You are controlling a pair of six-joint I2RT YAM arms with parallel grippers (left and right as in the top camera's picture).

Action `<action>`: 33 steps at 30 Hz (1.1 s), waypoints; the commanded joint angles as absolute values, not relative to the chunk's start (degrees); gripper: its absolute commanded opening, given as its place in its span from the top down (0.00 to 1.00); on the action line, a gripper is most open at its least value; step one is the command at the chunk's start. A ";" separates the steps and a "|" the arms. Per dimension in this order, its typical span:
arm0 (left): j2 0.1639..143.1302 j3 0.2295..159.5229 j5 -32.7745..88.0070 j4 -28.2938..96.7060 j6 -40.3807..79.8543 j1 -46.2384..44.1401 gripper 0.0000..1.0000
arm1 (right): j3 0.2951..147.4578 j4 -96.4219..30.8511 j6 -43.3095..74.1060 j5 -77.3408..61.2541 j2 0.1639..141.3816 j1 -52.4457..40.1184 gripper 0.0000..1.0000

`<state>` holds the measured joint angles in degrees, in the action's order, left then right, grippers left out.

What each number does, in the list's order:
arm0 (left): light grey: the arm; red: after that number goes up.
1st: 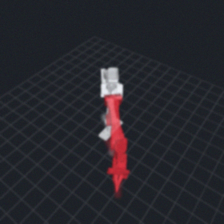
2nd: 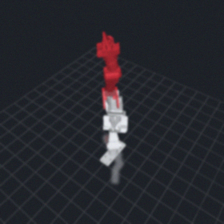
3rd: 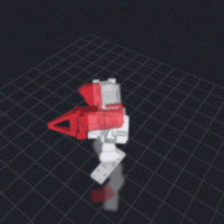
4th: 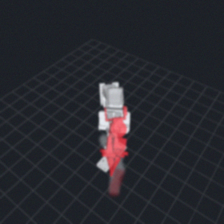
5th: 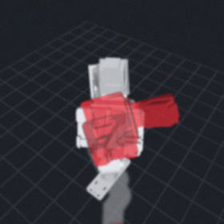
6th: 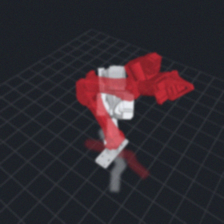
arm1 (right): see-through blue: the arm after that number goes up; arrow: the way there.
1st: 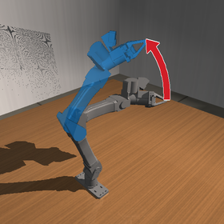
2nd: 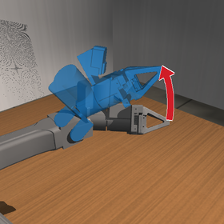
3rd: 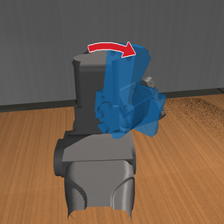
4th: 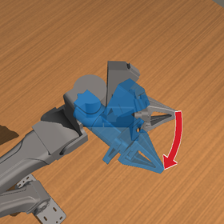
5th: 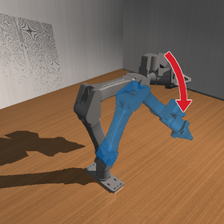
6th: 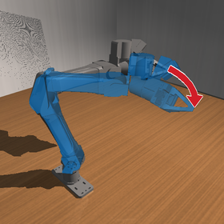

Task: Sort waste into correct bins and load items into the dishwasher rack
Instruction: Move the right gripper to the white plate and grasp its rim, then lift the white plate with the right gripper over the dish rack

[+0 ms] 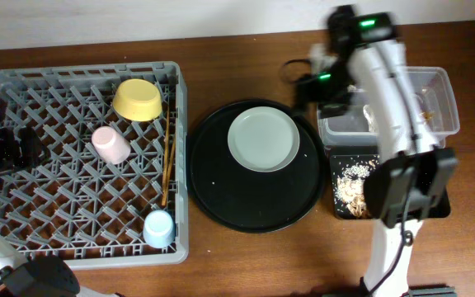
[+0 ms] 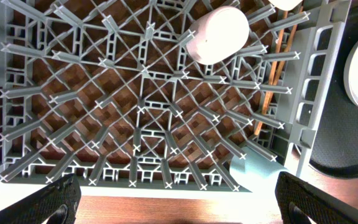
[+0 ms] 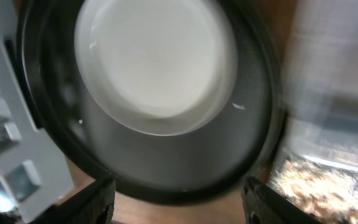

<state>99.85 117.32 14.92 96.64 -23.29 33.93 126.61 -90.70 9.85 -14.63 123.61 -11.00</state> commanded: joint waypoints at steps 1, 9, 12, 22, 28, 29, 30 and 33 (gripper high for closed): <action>99.61 117.32 14.98 96.68 -23.18 33.93 0.01 | 123.70 -86.02 16.32 0.27 122.30 -20.88 0.34; 99.61 117.32 14.98 96.71 -23.20 33.93 0.01 | 110.10 -67.64 16.58 6.70 122.30 -34.61 0.24; 99.61 117.32 14.98 96.68 -23.20 33.93 0.01 | 107.33 -63.86 16.40 7.60 122.30 -36.29 0.25; 99.61 117.32 14.98 96.71 -23.20 33.93 0.01 | 92.03 -49.34 20.25 5.10 122.30 -36.38 0.48; 99.61 117.32 14.98 96.71 -23.18 33.93 0.01 | 88.27 -46.41 20.25 4.34 122.30 -36.38 0.59; 99.61 117.32 14.98 96.71 -23.20 33.93 0.00 | 88.27 -46.35 20.25 4.36 122.30 -36.38 0.63; 99.61 117.32 14.98 96.68 -23.18 33.93 0.01 | 88.25 -46.02 20.25 4.36 122.30 -36.38 0.71; 99.61 117.32 14.98 96.68 -23.20 33.93 0.01 | 87.50 -44.73 20.27 4.56 122.30 -36.38 0.90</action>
